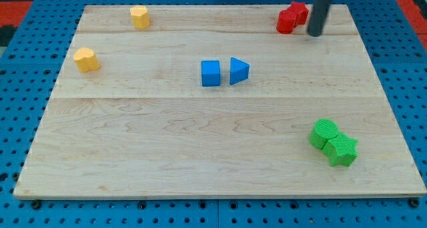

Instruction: Move the red star above the blue triangle

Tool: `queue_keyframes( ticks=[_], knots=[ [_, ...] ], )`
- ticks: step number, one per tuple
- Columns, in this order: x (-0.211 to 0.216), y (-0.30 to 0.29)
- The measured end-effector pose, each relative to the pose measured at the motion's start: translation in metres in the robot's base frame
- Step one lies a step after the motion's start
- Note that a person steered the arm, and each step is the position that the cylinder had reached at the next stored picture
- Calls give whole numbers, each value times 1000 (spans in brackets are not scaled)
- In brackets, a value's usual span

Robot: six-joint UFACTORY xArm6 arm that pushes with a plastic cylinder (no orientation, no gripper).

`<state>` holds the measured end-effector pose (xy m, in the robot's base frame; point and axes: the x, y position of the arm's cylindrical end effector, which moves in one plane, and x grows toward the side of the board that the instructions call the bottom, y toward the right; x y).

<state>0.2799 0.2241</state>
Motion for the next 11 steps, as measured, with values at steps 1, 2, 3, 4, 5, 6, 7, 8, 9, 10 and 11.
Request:
queue_keyframes(
  ticks=[1, 2, 3, 4, 5, 6, 7, 8, 9, 10, 11],
  knots=[
    [-22, 36],
    [-63, -4],
    [-74, -75],
    [-70, -94],
    [-32, -112],
    [-21, -135],
    [9, -150],
    [17, -145],
    [37, -153],
    [37, -118],
    [-7, -112]
  ],
)
